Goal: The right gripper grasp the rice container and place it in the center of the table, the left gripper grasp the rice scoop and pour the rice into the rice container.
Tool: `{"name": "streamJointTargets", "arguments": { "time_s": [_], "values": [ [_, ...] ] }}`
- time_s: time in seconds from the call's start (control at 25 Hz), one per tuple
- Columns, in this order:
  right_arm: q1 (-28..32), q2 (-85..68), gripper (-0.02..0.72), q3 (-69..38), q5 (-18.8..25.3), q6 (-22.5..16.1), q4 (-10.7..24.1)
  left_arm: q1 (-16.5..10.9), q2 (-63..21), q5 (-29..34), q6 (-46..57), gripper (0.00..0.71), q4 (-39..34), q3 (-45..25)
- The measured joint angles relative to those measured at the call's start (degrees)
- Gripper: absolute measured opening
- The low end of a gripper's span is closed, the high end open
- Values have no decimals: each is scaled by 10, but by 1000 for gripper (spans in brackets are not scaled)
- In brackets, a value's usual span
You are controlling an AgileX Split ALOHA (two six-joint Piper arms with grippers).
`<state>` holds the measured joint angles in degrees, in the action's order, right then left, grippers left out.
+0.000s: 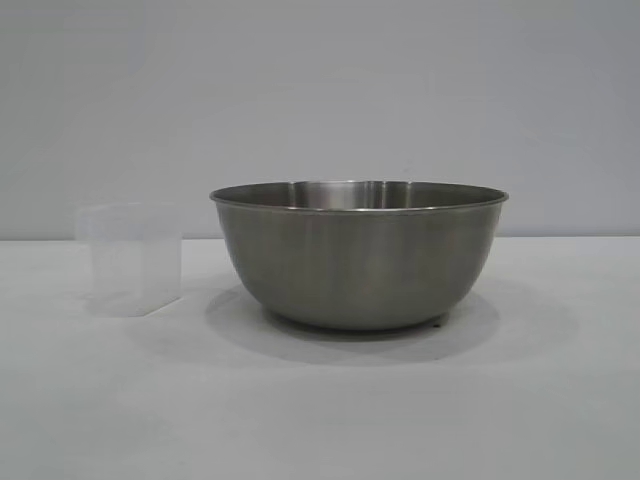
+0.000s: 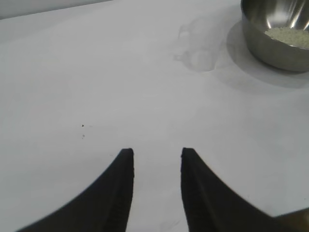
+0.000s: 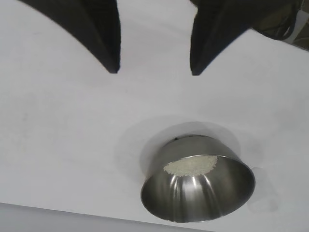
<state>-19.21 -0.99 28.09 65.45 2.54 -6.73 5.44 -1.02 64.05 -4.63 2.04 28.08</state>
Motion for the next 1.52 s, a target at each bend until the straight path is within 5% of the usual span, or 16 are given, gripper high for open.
{"name": "streamJointTargets", "arguments": {
  "time_s": [0.36, 0.68, 1.52],
  "values": [
    [20, 0, 282, 0, 0, 0, -1, -1, 0, 0, 0, 237, 0, 0],
    [135, 0, 282, 0, 0, 1, -1, -72, 0, 0, 0, 237, 0, 0],
    [139, 0, 282, 0, 0, 1, -1, -73, 0, 0, 0, 237, 0, 0]
  ]
}}
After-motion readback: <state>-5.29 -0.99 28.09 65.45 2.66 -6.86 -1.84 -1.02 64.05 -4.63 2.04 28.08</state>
